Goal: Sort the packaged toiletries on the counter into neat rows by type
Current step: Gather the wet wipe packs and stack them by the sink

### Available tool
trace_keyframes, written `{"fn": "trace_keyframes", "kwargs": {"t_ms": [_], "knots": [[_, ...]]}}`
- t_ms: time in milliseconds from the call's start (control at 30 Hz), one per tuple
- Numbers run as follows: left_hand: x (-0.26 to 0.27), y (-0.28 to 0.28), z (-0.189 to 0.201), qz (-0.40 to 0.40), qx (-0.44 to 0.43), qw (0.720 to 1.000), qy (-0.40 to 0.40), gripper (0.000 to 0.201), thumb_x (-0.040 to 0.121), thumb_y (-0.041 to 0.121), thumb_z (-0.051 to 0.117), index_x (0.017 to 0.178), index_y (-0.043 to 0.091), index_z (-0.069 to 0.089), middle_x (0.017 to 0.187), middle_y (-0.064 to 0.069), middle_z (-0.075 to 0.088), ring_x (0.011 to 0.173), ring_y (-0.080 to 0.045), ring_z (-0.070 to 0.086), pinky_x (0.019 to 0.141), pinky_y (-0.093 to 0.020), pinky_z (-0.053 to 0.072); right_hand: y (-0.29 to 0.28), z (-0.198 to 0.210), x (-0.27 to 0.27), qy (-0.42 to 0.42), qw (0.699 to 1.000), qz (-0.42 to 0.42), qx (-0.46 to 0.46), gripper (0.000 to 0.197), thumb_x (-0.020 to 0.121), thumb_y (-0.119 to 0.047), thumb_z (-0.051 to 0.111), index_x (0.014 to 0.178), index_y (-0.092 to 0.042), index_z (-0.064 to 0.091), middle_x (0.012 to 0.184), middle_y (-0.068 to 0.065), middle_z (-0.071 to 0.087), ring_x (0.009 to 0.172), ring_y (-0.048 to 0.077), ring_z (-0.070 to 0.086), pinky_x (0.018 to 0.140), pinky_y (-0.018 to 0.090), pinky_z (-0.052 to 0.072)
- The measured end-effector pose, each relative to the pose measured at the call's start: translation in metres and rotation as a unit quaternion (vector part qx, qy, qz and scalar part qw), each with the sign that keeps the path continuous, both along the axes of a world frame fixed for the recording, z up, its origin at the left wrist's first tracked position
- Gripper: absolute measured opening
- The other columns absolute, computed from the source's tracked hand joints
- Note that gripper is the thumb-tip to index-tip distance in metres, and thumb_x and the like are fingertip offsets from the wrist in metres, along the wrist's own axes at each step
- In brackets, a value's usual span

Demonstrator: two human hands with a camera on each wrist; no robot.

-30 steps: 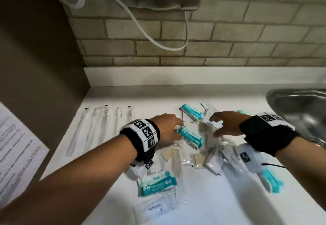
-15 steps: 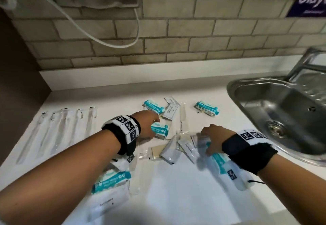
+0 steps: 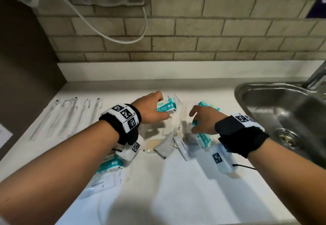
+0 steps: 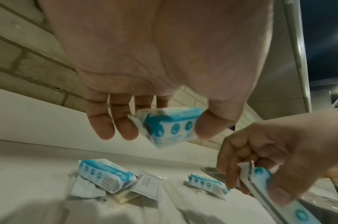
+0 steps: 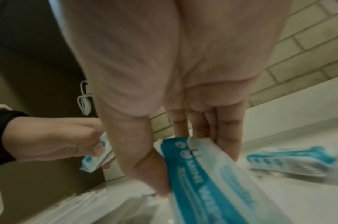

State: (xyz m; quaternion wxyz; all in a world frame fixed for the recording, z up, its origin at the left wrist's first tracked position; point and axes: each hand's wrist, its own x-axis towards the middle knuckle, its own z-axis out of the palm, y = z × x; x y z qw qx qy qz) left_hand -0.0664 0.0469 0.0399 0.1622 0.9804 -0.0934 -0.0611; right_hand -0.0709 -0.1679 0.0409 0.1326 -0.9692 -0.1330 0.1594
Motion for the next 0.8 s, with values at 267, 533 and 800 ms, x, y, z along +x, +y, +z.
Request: {"fn": "trace_keyframes", "kwargs": {"t_ms": [267,533,800], "knots": [[-0.053,0.073,0.002,0.096,-0.051,0.992,0.072,0.038,0.088,0.037,0.061,0.107,0.021,0.033,0.083,-0.001,0.056,0.066,-0.016,0.053,0.057,-0.029,0.040,0.081,-0.001,0.017,-0.004,0.991,0.108,0.079,0.036,0.098,-0.023,0.042,0.130,-0.008,0.045,0.127,0.017,0.055,0.094,0.027,0.055,0.073,0.025,0.034],[-0.111,0.123,-0.028,0.117,0.020,0.975,0.187,0.066,0.058,0.054,0.085,0.109,0.024,0.056,0.106,0.008,0.066,0.092,-0.012,0.062,0.082,-0.028,0.052,0.162,0.001,0.017,0.010,0.981,0.145,0.132,0.035,0.095,-0.027,0.043,0.127,-0.013,0.044,0.128,0.015,0.047,0.111,0.034,0.053,0.092,0.033,0.039],[-0.119,0.123,-0.034,0.110,-0.008,0.976,0.189,0.047,0.058,0.049,0.086,0.091,0.023,0.065,0.085,0.007,0.072,0.077,-0.012,0.068,0.072,-0.029,0.056,0.190,0.005,0.018,-0.015,0.973,0.190,0.129,0.057,0.086,-0.031,0.062,0.134,-0.013,0.037,0.133,0.012,0.042,0.111,0.032,0.053,0.081,0.028,0.038]]}}
